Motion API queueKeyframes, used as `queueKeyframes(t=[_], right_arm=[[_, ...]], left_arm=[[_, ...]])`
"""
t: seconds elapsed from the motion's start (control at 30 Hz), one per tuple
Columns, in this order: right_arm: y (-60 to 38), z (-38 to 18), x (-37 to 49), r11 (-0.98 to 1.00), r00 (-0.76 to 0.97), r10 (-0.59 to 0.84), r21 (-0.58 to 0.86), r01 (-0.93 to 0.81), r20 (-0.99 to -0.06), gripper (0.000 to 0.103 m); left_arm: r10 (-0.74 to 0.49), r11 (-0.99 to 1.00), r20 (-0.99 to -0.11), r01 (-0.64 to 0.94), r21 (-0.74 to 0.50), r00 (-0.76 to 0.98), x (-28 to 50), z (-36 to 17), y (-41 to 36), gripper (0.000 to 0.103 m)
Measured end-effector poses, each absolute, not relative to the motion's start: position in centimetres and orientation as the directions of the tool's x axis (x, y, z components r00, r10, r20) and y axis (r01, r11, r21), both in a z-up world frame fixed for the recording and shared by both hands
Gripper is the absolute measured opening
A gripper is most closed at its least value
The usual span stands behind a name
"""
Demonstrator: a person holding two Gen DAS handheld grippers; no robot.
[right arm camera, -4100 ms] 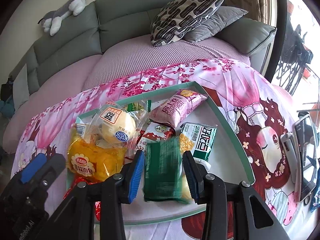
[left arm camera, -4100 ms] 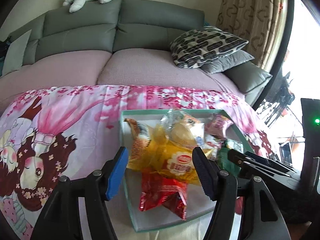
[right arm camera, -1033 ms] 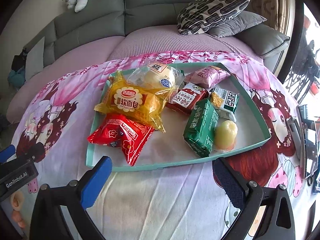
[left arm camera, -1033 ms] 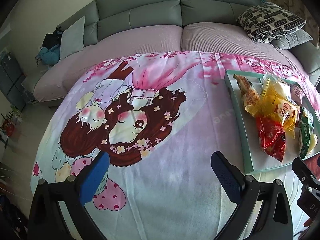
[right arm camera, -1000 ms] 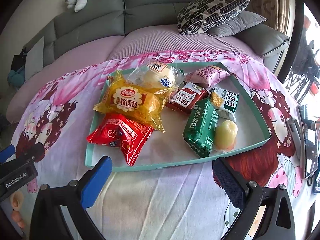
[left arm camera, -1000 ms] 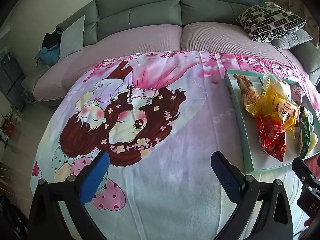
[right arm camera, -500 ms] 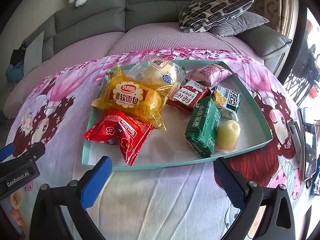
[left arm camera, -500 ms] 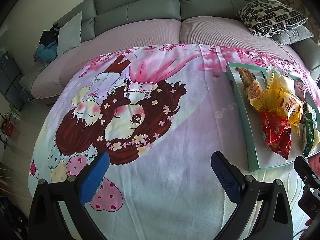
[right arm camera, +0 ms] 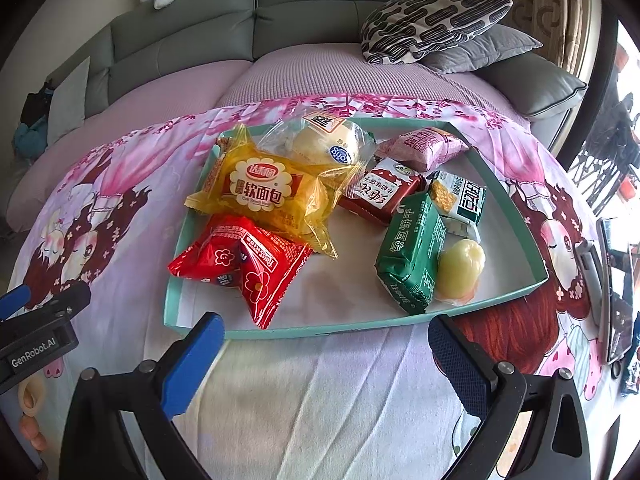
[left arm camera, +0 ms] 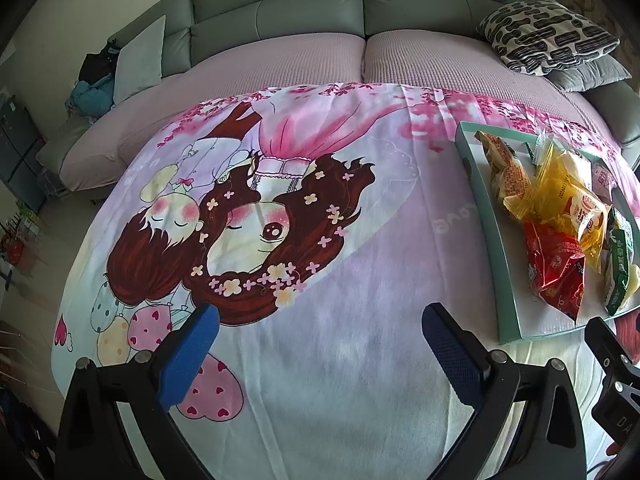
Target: Organize snacks
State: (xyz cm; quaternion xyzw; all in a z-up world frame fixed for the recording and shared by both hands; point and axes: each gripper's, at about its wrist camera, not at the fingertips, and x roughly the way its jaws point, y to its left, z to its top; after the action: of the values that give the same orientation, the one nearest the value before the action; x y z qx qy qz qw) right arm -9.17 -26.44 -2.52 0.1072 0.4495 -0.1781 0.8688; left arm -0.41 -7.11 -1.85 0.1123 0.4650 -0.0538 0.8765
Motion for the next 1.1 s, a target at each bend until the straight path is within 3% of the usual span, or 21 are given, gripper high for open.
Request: queueKeyframes(t=[1.1], right_arm=[[-26.37, -2.65, -9.17, 0.915, 0.529, -0.211, 0.025, 0.403, -0.822, 0.103]], left_arm=[[0.023, 0.97, -0.845, 0.191, 0.147, 0.534, -0.11, -2.6, -7.01, 0.101]])
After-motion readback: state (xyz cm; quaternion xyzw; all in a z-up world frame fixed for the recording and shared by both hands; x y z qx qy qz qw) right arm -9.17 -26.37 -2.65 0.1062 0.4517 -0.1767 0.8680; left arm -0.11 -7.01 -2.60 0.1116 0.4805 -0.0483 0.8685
